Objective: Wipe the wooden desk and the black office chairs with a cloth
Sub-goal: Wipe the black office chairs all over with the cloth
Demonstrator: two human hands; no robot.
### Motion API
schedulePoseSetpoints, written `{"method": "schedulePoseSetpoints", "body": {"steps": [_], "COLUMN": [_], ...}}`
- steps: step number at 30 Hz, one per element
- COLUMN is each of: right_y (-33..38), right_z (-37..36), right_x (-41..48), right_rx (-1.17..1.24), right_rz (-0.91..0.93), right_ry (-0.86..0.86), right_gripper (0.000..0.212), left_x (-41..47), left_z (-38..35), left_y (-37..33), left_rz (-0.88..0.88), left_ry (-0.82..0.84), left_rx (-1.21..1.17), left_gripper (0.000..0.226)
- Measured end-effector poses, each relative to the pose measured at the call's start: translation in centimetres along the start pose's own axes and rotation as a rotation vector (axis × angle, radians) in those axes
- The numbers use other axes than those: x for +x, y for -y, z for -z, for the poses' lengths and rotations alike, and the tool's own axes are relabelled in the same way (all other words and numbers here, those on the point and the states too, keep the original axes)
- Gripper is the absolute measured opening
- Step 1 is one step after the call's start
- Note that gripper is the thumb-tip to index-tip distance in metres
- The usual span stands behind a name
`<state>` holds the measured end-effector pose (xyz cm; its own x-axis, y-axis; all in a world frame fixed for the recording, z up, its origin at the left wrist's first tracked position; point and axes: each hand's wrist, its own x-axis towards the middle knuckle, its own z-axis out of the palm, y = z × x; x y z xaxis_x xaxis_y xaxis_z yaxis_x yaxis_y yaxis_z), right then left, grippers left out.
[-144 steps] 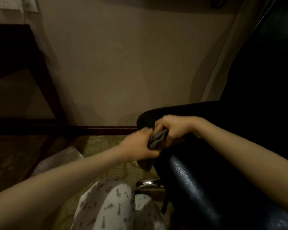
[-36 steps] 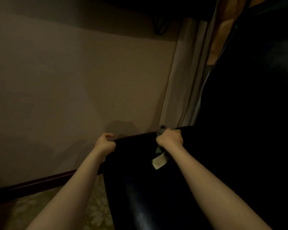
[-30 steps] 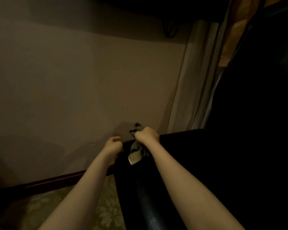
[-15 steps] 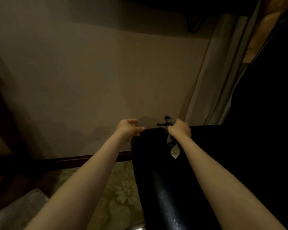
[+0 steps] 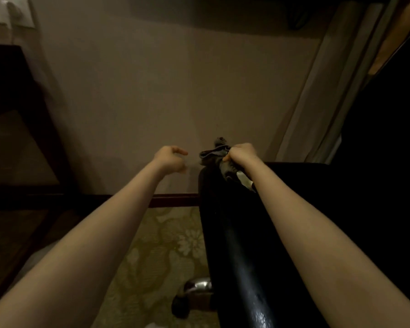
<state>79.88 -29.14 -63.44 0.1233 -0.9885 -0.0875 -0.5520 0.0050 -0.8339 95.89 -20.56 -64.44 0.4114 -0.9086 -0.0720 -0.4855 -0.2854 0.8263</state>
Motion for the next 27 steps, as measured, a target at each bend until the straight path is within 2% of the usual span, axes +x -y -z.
{"method": "schedulePoseSetpoints", "body": {"steps": [3, 6, 10, 15, 21, 23, 25, 27], "right_y": [-2.9, -5.2, -4.9, -4.3, -4.5, -5.1, -6.2, -7.2], "right_z": [-0.4, -1.5, -1.6, -5.2, -12.8, -16.0, -19.0, -21.1], "right_x": [-1.7, -2.5, -3.1, -5.7, -8.5, -9.8, -11.4, -13.0], "right_rx": [-0.341, -0.545, -0.643, -0.746, -0.81, -0.786, -0.707, -0.739], "right_rz": [0.075, 0.132, 0.139, 0.12, 0.19, 0.172, 0.094, 0.112], "right_ry": [-0.055, -0.048, -0.081, -0.219, -0.377, -0.312, -0.141, 0.006], "right_gripper": [0.029, 0.043, 0.051, 0.039, 0.05, 0.051, 0.049, 0.044], "left_x": [-0.7, -0.7, -0.6, 0.9, 3.0, 3.0, 3.2, 3.5], "left_z": [-1.1, -2.2, -2.5, -1.6, -2.5, -2.5, -1.8, -0.3], "left_y": [-0.8, -0.4, 1.6, 3.8, 6.3, 8.3, 10.0, 10.6], "left_rz": [-0.049, -0.121, -0.163, -0.204, -0.293, -0.279, -0.251, -0.207], "left_ry": [-0.004, 0.07, 0.168, 0.193, 0.131, 0.126, 0.165, 0.196], "left_rx": [0.01, 0.124, 0.149, 0.083, 0.024, 0.059, 0.095, 0.084], "left_gripper": [0.022, 0.035, 0.032, 0.028, 0.021, 0.021, 0.025, 0.026]}}
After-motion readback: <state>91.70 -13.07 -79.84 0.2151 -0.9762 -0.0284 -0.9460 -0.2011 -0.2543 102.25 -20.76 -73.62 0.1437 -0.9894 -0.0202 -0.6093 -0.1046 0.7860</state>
